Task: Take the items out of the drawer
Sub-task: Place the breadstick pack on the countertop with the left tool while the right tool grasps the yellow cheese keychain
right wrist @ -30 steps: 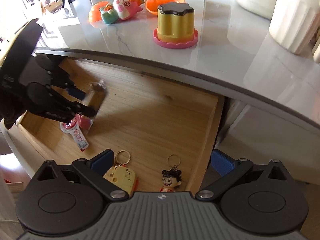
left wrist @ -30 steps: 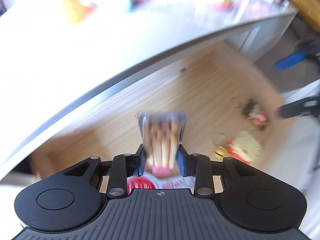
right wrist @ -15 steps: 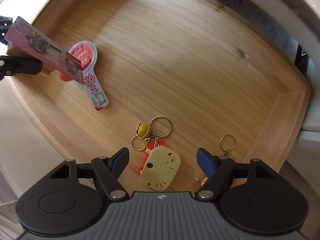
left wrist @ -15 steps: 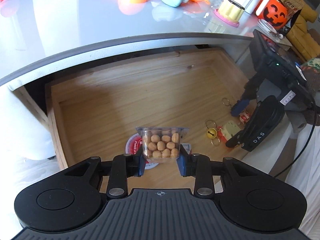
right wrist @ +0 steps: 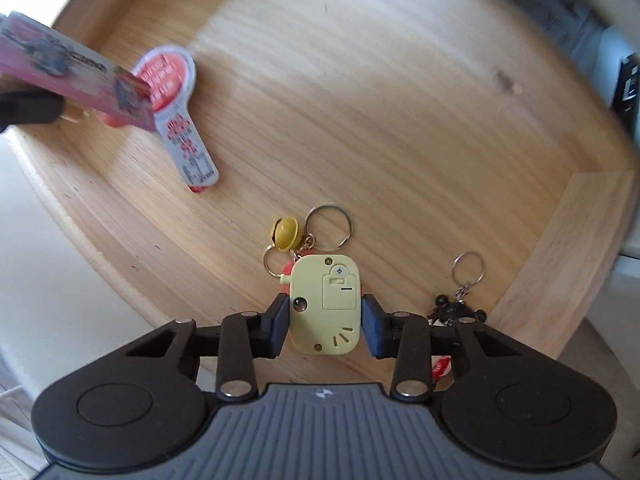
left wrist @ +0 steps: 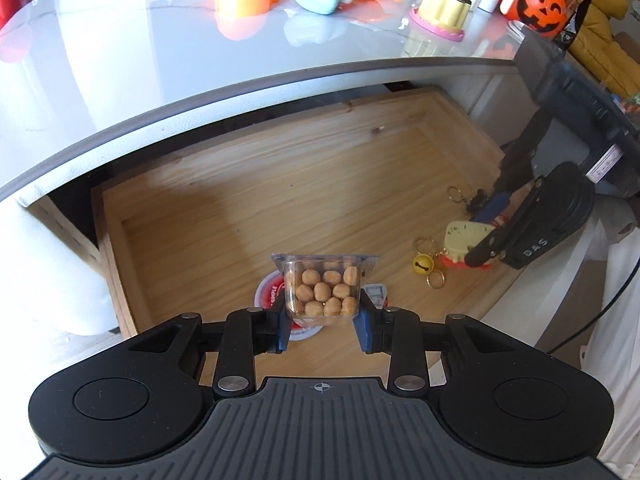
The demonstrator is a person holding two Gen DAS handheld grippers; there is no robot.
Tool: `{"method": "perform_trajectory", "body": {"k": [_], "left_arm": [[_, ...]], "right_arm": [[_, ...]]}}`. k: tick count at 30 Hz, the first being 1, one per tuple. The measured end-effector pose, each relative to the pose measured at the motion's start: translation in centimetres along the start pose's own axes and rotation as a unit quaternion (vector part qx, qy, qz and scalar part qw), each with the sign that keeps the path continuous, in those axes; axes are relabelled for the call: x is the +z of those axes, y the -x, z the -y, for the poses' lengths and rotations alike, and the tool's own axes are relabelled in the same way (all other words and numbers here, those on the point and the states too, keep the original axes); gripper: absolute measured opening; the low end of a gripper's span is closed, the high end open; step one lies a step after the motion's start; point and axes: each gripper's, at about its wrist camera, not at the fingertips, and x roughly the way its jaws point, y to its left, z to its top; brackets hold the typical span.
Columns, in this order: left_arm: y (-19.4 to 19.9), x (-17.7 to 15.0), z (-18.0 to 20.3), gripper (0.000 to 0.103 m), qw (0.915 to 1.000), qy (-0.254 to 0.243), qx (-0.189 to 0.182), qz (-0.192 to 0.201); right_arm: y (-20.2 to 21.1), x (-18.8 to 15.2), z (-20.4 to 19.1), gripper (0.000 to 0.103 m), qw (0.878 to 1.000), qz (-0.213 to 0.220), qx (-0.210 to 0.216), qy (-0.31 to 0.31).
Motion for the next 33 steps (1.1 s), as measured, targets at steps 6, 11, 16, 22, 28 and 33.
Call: {"method": "perform_trajectory", "body": {"k": [6,11,16,22,28,33], "left_arm": [[2.7,1.2,1.3,0.035,0.9986,0.018,-0.027,0.041],[7.5,4.9,2.3,0.035,0.9941,0.013,0.000,0.108],[10.6,10.8,-1.1,0.035,0.9813,0.112,0.030,0.154],[7.3,15.9,-5.2,0.035,0.9768,0.151,0.094,0.119],[1.9,17.3,-6.4,0.035,0.9754,0.164,0.098,0.109],[3.3,15.9,-6.8,0.034,0.9582,0.187,0.081,0.201]], "right_arm": [[8.5,-5.0,0.4,0.037,0.980,0.196,-0.011,-0.016],[12.5,-9.6,2.7,0.037,0.944,0.325,-0.004,-0.062],[12.2,-10.7,5.6,0.038,0.914,0.386,0.016,-0.123],[12.2,-11.6,6.1,0.037,0.905,0.406,0.030,-0.123],[12.1,-11.8,5.7,0.037,0.906,0.405,0.031,-0.121],[11.7,-11.9,5.9,0.038,0.906,0.402,0.027,-0.130]]}}
